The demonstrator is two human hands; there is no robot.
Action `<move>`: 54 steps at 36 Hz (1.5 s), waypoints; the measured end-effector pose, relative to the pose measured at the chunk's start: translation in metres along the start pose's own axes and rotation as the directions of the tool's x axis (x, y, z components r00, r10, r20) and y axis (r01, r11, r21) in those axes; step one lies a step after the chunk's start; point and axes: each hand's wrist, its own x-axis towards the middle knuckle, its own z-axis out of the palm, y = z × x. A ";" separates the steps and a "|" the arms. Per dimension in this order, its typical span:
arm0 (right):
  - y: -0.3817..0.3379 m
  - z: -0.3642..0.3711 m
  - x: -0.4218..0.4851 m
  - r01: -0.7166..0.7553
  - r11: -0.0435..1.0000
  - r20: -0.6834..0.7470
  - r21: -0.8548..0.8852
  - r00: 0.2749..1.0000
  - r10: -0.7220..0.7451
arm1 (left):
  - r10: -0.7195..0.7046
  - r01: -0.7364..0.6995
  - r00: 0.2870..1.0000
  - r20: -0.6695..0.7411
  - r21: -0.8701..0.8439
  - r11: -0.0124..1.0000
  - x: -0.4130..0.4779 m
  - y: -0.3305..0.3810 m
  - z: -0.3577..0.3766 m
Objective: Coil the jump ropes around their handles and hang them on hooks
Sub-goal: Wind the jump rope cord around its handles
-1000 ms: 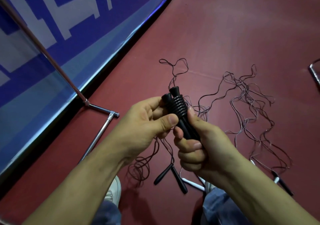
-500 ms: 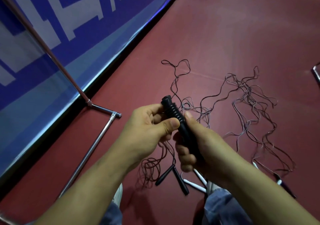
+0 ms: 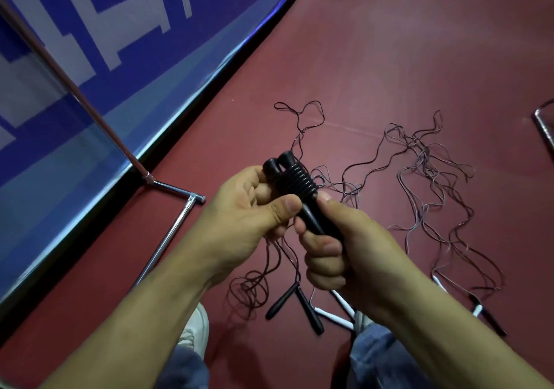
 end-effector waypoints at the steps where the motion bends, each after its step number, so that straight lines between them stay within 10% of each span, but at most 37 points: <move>1: -0.003 -0.002 -0.001 -0.050 0.995 0.045 0.088 0.998 0.046 | 0.002 -0.002 1.000 0.019 -0.007 1.000 0.000 0.001 -0.001; 7: 0.003 -0.014 0.000 -0.421 0.777 0.512 0.468 0.846 0.150 | 0.055 -0.050 0.994 0.099 -0.053 0.997 -0.003 0.003 0.001; 11: 0.005 -0.016 0.002 -0.446 0.772 0.533 0.453 0.830 0.167 | 0.060 -0.054 0.998 0.034 -0.169 0.984 -0.005 -0.001 0.007; 17: 0.006 0.001 0.003 0.009 0.984 -0.049 -0.180 0.999 -0.018 | 0.028 -0.042 0.992 -0.123 -0.107 0.993 -0.002 -0.003 0.008; 22: 0.020 -0.009 0.007 0.199 0.580 -0.089 -0.790 0.898 -0.430 | 0.009 -0.013 0.980 -0.197 -0.015 1.000 -0.001 -0.004 0.009; 26: 0.021 -0.016 0.006 0.164 0.313 -0.023 -0.935 0.856 -0.517 | 0.010 -0.007 0.984 -0.176 0.019 1.000 -0.002 -0.004 0.010; 34: -0.003 0.012 -0.007 0.076 0.971 -0.020 -0.227 0.996 -0.083 | 0.106 -0.106 0.992 -0.068 0.013 0.994 -0.003 0.004 -0.001; 43: -0.005 0.000 -0.005 -0.457 0.791 0.512 0.406 0.831 0.217 | 0.034 -0.029 0.999 0.024 -0.164 0.986 -0.001 0.001 0.000; 48: 0.004 -0.001 0.000 -0.049 0.956 -0.062 -0.290 0.998 0.032 | -0.029 0.016 0.991 -0.129 -0.100 0.995 -0.001 -0.008 0.006; 54: 0.023 -0.011 0.006 0.100 0.475 -0.108 -0.874 0.914 -0.390 | -0.039 0.050 0.978 -0.205 0.047 0.998 0.000 -0.013 0.014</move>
